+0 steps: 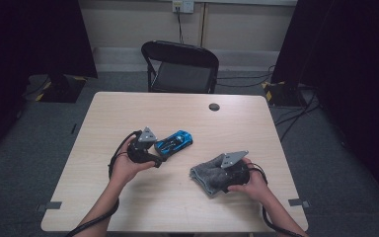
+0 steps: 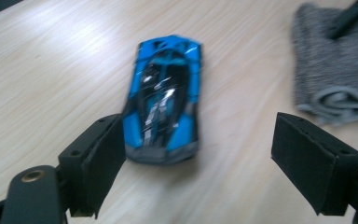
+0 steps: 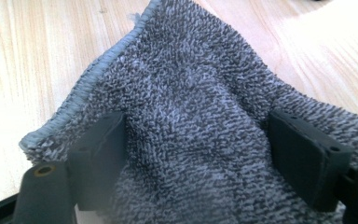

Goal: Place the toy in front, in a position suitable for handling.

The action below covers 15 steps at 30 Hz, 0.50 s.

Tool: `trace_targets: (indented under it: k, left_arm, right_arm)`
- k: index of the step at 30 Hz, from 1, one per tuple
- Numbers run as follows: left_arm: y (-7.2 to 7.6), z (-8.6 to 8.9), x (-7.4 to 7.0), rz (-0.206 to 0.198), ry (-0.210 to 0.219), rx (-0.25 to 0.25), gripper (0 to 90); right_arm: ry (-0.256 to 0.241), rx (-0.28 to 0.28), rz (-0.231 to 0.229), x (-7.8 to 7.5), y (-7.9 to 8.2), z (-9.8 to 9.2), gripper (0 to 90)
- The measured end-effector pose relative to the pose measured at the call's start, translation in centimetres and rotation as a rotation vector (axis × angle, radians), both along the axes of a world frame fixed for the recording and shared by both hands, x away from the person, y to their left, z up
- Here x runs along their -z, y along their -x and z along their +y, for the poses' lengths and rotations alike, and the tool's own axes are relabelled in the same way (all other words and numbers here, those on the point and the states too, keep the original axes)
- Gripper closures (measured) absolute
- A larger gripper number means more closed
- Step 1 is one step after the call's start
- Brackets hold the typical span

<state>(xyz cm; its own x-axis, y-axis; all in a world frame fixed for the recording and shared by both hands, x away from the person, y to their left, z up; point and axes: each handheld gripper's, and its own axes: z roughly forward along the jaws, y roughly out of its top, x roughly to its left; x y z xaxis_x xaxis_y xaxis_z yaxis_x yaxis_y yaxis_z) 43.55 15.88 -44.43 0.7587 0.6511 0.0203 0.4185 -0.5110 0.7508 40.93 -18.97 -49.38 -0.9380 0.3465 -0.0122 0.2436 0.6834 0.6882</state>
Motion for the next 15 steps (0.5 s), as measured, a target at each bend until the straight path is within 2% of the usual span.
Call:
trace_targets:
  k: [3,5,8,9,11,12,15]
  left_arm:
    - [-0.8,0.8,1.1,0.007,-0.004,-0.027,16.7]
    - [-1.1,1.0,1.8,0.008,0.019,-0.026,16.7]
    - [-1.4,0.8,2.7,-0.010,-0.021,-0.004,16.0]
    - [-1.6,0.8,2.9,-0.015,-0.028,-0.012,16.5]
    - [-2.0,0.9,3.4,-0.007,-0.020,-0.026,16.1]
    - [-2.1,1.0,3.6,0.007,-0.010,-0.030,16.1]
    - [-2.5,0.8,4.0,0.007,0.004,-0.028,15.9]
  right_arm:
    - [0.003,0.014,0.007,-0.1,0.1,0.1,24.2]
    - [0.008,0.033,0.009,-0.1,0.2,0.2,27.2]
    - [0.001,0.063,0.007,-0.2,0.3,0.2,33.6]
    - [-0.003,0.072,0.005,-0.2,0.3,0.1,36.0]
    - [-0.006,0.090,0.004,-0.2,0.4,0.1,41.9]
    - [-0.006,0.090,0.004,-0.2,0.4,0.1,41.9]
    - [-0.006,0.092,0.004,-0.3,0.6,0.1,47.5]
